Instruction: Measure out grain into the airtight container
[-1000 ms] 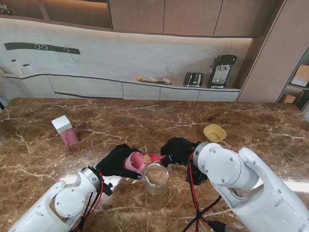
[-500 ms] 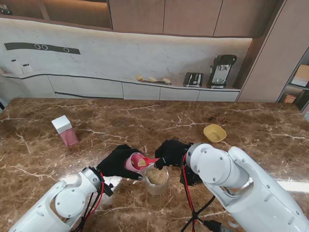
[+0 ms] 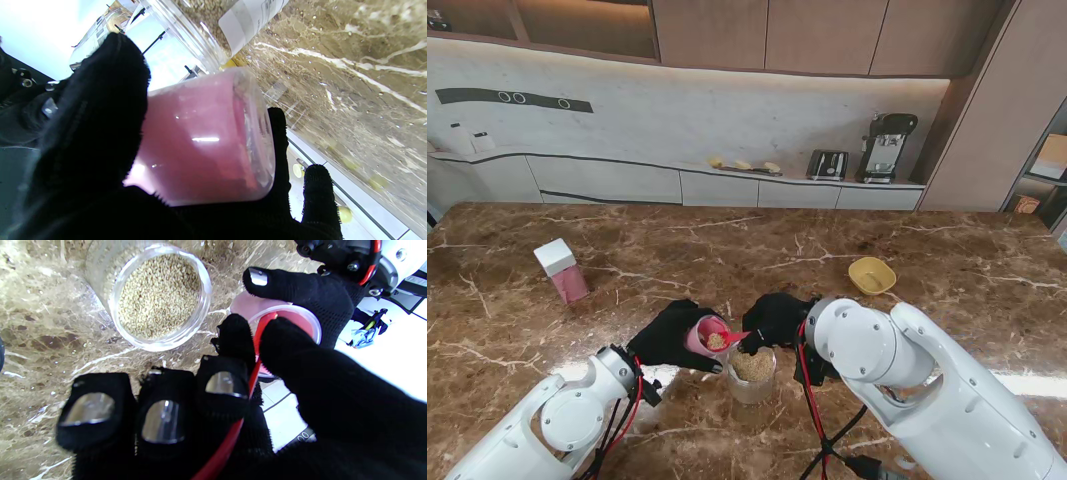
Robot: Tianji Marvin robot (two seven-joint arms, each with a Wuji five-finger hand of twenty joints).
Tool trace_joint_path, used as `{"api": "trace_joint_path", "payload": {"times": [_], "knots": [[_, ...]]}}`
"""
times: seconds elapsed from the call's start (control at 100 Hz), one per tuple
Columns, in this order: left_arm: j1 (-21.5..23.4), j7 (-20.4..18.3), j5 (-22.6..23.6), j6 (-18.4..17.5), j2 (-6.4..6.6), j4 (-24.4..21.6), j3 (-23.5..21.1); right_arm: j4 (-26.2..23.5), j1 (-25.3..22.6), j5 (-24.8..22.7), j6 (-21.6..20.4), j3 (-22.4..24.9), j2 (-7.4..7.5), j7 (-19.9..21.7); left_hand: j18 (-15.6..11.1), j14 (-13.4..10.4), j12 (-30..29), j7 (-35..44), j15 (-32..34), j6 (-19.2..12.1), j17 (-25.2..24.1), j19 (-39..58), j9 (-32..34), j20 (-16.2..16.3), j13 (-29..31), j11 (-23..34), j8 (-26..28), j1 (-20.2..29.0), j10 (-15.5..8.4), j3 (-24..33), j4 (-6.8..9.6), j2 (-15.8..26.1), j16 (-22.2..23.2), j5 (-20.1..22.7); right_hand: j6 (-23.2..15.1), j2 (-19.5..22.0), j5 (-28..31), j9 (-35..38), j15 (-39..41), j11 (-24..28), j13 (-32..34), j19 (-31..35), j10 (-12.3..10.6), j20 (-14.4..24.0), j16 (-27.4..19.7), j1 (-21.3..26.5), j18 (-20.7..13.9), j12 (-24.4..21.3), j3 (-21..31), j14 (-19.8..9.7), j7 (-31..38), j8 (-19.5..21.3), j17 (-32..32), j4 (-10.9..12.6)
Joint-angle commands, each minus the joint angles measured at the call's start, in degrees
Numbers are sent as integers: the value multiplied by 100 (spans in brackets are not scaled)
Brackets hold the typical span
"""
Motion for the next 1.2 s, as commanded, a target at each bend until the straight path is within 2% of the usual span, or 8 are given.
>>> {"api": "trace_joint_path", "payload": {"times": [0.0, 0.17, 0.3, 0.47, 0.71, 0.82, 0.97, 1.19], "knots": [[33, 5, -1, -2, -2, 21, 9, 60, -23, 86, -49, -16, 14, 203, -20, -105, 72, 823, -185, -1546, -111, -174, 595, 22, -122, 124, 132, 638, -586, 1551, -200, 1132, -40, 1065, 98, 64, 73, 283, 224, 173, 251, 367, 56, -63, 186, 10, 121, 24, -224, -153, -97, -91, 103, 70], [44, -1, 9, -6, 2, 13, -10, 59, -17, 170, -99, 26, 56, 374, -30, -125, 72, 821, -188, -1551, -108, -176, 591, 23, -124, 124, 134, 632, -591, 1545, -202, 1139, -42, 1051, 175, 928, 148, 278, 72, 19, 247, 250, 41, 150, 175, 27, 238, 109, -858, -14, -616, 229, -160, -96], [49, 11, 22, -5, 0, 11, -26, 68, -46, 310, -143, 89, 62, 426, -30, -129, 75, 826, -189, -1558, -107, -175, 597, 25, -119, 130, 136, 634, -594, 1544, -201, 1141, -42, 1054, 228, 1660, 246, 272, 50, -57, 245, 304, 54, 222, 169, -188, 195, 146, -1036, 11, -1017, 697, -301, 35], [45, 7, 21, -11, 1, 17, -27, 98, -57, 405, -238, 132, 77, 514, -30, -135, 76, 829, -185, -1564, -106, -171, 594, 29, -107, 130, 140, 628, -602, 1544, -201, 1144, -40, 1051, 239, 1937, 303, 272, -8, -170, 244, 347, 108, 266, 131, -226, 180, 171, -1126, 73, -1214, 1221, -467, 172], [43, 6, 15, -13, 1, 19, -36, 100, -122, 99, -514, 140, 74, 524, -30, -115, 81, 830, -181, -1547, -107, -173, 602, 29, -106, 137, 141, 633, -575, 1553, -201, 1135, -36, 1056, -19, 1651, 386, 267, -124, -264, 246, 325, 51, 231, 57, -129, 72, 163, -988, 22, -800, 1827, -446, 102], [42, 0, 8, -14, 1, 19, -34, 90, -104, -1, -500, 88, 89, 557, -19, -102, 79, 827, -184, -1532, -112, -180, 595, 26, -118, 132, 140, 636, -561, 1555, -202, 1138, -36, 1053, -98, 1059, 234, 279, -589, -758, 245, 131, 299, 173, -228, -61, 47, -160, -564, 144, -499, 1551, -525, 74], [33, 9, 8, -25, -1, 27, -33, 99, -119, -239, -611, 23, 74, 502, -25, -104, 82, 824, -176, -1524, -108, -182, 603, 26, -108, 135, 138, 630, -561, 1557, -203, 1136, -32, 1059, -552, 357, 177, 285, -923, -1002, 254, -59, 87, 105, -414, -141, -34, -327, 56, 86, 88, 1522, -517, 11], [21, 3, 7, -32, 0, 30, -37, 21, -355, -856, -860, 7, -51, -25, -24, -102, 86, 814, -178, -1503, -108, -184, 598, 28, -122, 135, 133, 630, -552, 1560, -206, 1141, -33, 1054, -747, -217, 556, 309, -792, -817, 254, -28, 138, 5, -411, -367, 80, -477, 767, 116, 262, 1599, -84, -14]]}}
